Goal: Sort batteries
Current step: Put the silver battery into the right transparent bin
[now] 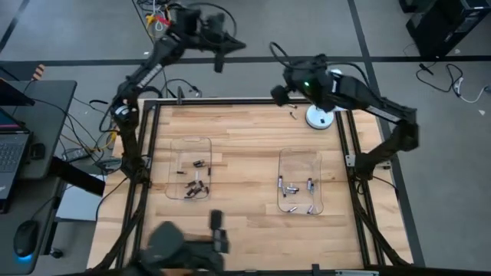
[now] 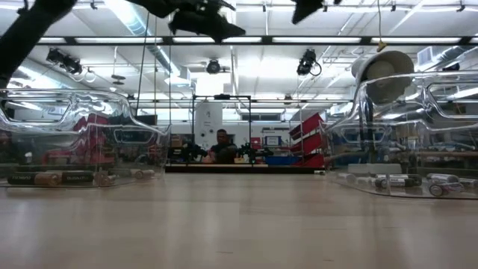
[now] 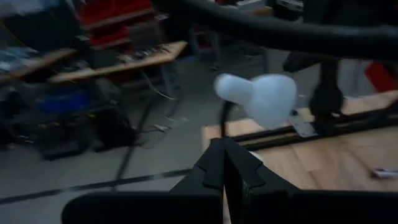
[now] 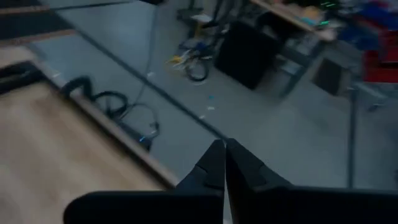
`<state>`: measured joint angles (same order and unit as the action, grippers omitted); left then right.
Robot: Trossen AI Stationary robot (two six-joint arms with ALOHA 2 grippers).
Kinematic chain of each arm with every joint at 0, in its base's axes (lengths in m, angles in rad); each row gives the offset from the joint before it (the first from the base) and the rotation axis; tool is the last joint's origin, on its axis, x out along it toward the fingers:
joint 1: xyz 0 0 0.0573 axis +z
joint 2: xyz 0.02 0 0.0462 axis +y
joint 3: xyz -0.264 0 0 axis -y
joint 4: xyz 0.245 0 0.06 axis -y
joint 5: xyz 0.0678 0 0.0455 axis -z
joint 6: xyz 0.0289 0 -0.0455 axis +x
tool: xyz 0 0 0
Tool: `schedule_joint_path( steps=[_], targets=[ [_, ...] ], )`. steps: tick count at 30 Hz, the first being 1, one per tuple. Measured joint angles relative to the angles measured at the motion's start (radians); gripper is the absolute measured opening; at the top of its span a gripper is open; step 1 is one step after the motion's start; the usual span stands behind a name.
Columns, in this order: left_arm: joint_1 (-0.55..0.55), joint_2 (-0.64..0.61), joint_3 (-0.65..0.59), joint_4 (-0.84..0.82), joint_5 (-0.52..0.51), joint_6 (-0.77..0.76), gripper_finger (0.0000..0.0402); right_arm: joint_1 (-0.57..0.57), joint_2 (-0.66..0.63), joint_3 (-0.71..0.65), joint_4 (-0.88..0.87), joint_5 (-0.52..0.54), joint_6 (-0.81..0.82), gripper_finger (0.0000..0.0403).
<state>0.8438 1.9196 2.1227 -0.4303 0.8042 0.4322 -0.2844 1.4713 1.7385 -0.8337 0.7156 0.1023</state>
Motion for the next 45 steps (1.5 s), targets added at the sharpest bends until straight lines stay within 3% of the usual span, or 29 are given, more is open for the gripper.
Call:
schedule_joint_path(
  steps=[6, 10, 13, 16, 20, 24, 30, 35, 45],
  targets=[
    [0.110, -0.079, 0.000, 0.020, 0.009, -0.042, 0.0000, -0.004, 0.226, 0.318, -0.120, -0.012, 0.066, 0.0002],
    [0.194, -0.114, -0.001, 0.026, 0.044, -0.094, 0.0000, -0.055, 0.383, 0.487, -0.393, -0.075, 0.272, 0.0001],
    [0.248, -0.145, 0.000, 0.043, 0.133, -0.165, 0.0000, -0.094, 0.487, 0.563, -0.611, -0.084, 0.482, 0.0000],
    [0.288, -0.161, 0.000, 0.046, 0.236, -0.199, 0.0000, -0.116, 0.555, 0.571, -0.656, -0.105, 0.550, 0.0003],
    [0.313, -0.165, 0.000, 0.046, 0.311, -0.204, 0.0000, -0.116, 0.635, 0.572, -0.607, -0.270, 0.523, 0.0007],
    [0.329, -0.165, 0.000, 0.046, 0.316, -0.185, 0.0000, -0.100, 0.709, 0.572, -0.550, -0.423, 0.428, 0.0007],
    [0.327, -0.165, 0.000, 0.072, 0.316, -0.174, 0.0000, -0.085, 0.819, 0.572, -0.517, -0.507, 0.523, 0.0005],
    [0.329, -0.164, 0.000, 0.075, 0.316, -0.173, 0.0000, -0.152, 0.886, 0.572, -0.616, -0.433, 0.769, 0.0008],
    [0.328, -0.163, 0.000, 0.079, 0.315, -0.173, 0.0000, -0.239, 0.907, 0.572, -0.573, -0.425, 0.919, 0.0006]
  ],
)
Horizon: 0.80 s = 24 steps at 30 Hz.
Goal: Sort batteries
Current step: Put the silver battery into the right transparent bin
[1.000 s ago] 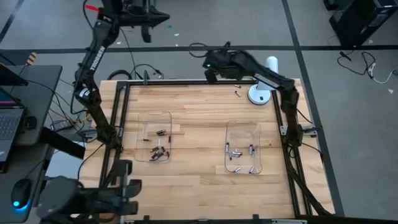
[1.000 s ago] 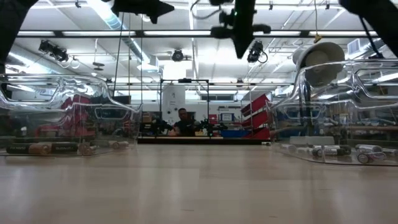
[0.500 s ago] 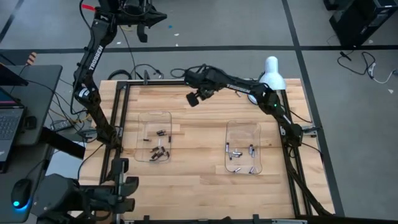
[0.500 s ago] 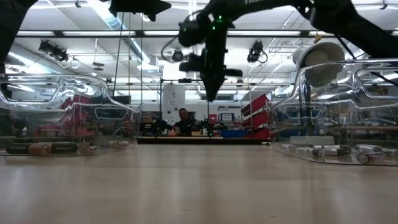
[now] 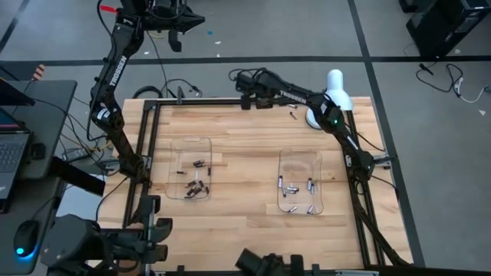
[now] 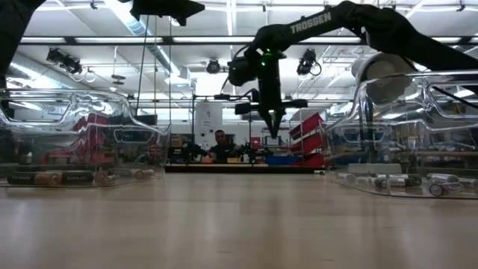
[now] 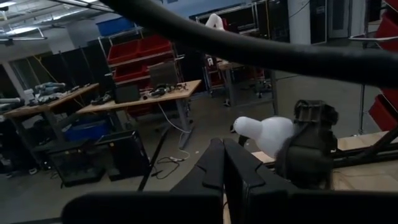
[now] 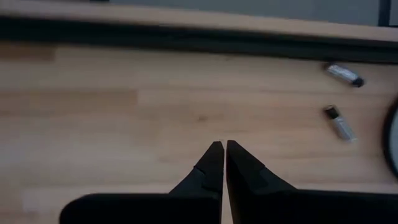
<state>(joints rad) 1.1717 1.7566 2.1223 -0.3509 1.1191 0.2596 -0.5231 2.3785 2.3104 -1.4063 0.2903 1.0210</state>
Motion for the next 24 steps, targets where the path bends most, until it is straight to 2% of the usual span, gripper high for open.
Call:
schedule_joint_path(
  steps=[4, 10, 13, 18, 20, 24],
  targets=[
    [0.000, 0.000, 0.000, -0.013, 0.000, 0.001, 0.0000, -0.062, 0.003, -0.001, -0.057, -0.046, 0.007, 0.0009],
    [0.000, 0.001, 0.000, -0.025, -0.002, 0.003, 0.0000, -0.079, 0.007, -0.002, -0.140, -0.020, 0.006, 0.0007],
    [0.000, 0.001, 0.000, -0.033, -0.003, 0.028, 0.0000, -0.057, 0.002, -0.003, -0.162, -0.066, -0.006, 0.0007],
    [0.000, 0.001, 0.000, -0.044, -0.009, 0.051, 0.0000, 0.040, 0.013, -0.010, -0.160, -0.109, -0.037, 0.0010],
    [0.000, 0.001, 0.000, -0.043, -0.009, 0.053, 0.0000, 0.054, 0.019, -0.032, -0.164, -0.084, -0.026, 0.0009],
    [0.000, 0.001, 0.000, -0.040, -0.010, 0.081, 0.0000, 0.031, 0.019, -0.084, -0.165, 0.046, 0.035, 0.0007]
  ],
)
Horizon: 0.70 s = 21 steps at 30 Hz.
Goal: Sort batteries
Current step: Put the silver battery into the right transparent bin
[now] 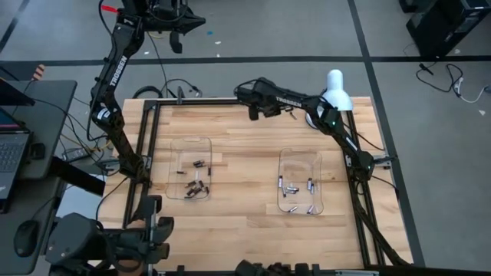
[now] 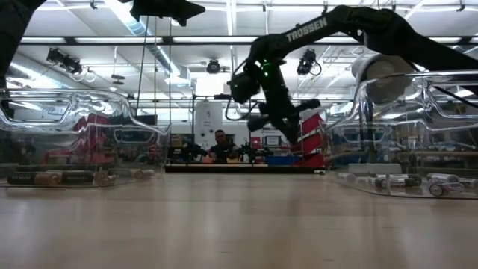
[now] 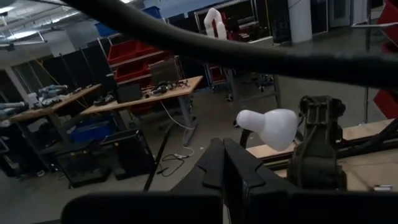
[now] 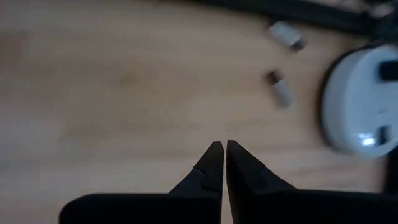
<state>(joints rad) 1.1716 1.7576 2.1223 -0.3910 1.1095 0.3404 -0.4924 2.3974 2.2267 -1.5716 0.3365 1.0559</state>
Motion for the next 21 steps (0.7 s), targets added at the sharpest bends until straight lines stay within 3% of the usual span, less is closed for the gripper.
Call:
schedule_joint_path(
  steps=[5, 12, 21],
  targets=[
    [-0.007, 0.000, 0.000, 0.003, 0.000, 0.026, 0.0000, -0.015, 0.000, -0.030, 0.063, 0.102, 0.007, 0.0010],
    [-0.009, 0.000, 0.000, 0.003, 0.000, 0.041, 0.0000, -0.079, 0.000, -0.031, 0.218, 0.025, -0.087, 0.0006],
    [-0.009, 0.007, 0.000, 0.005, 0.000, 0.046, 0.0000, -0.177, 0.000, -0.031, 0.174, -0.045, -0.045, 0.0011]
  ],
)
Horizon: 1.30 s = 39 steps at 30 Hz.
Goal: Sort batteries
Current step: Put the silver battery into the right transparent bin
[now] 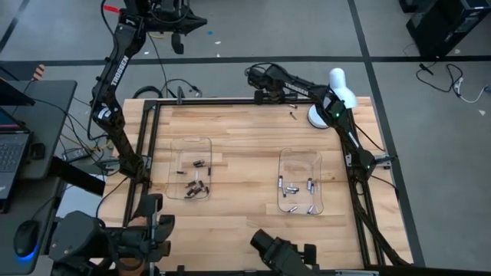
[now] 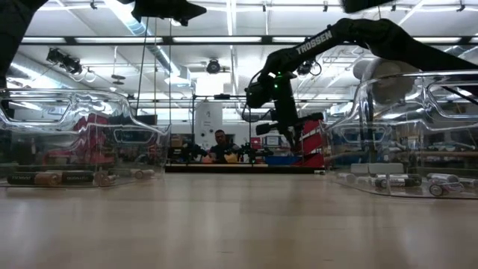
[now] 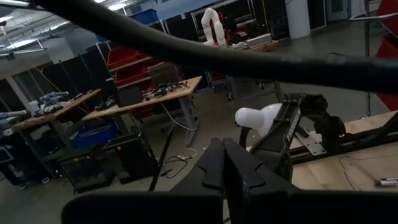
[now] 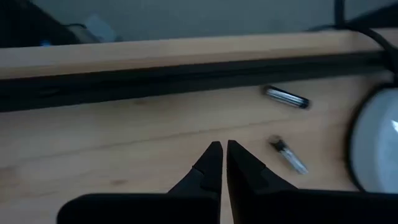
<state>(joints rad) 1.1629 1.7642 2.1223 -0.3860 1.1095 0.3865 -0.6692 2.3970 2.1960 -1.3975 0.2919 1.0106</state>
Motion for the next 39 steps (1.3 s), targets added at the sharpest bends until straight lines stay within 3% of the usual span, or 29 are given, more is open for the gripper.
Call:
schedule_joint_path(
  steps=[11, 20, 39],
  targets=[
    [0.000, 0.059, 0.000, 0.054, -0.001, 0.003, 0.0000, -0.016, -0.001, -0.002, -0.066, 0.073, 0.019, 0.0009],
    [0.000, 0.065, 0.000, 0.088, -0.002, -0.005, 0.0000, -0.030, -0.001, -0.125, -0.109, 0.074, 0.100, 0.0007],
    [-0.001, 0.065, 0.000, 0.107, -0.002, -0.009, 0.0000, -0.090, -0.001, -0.203, 0.024, 0.083, 0.134, 0.0010]
  ],
)
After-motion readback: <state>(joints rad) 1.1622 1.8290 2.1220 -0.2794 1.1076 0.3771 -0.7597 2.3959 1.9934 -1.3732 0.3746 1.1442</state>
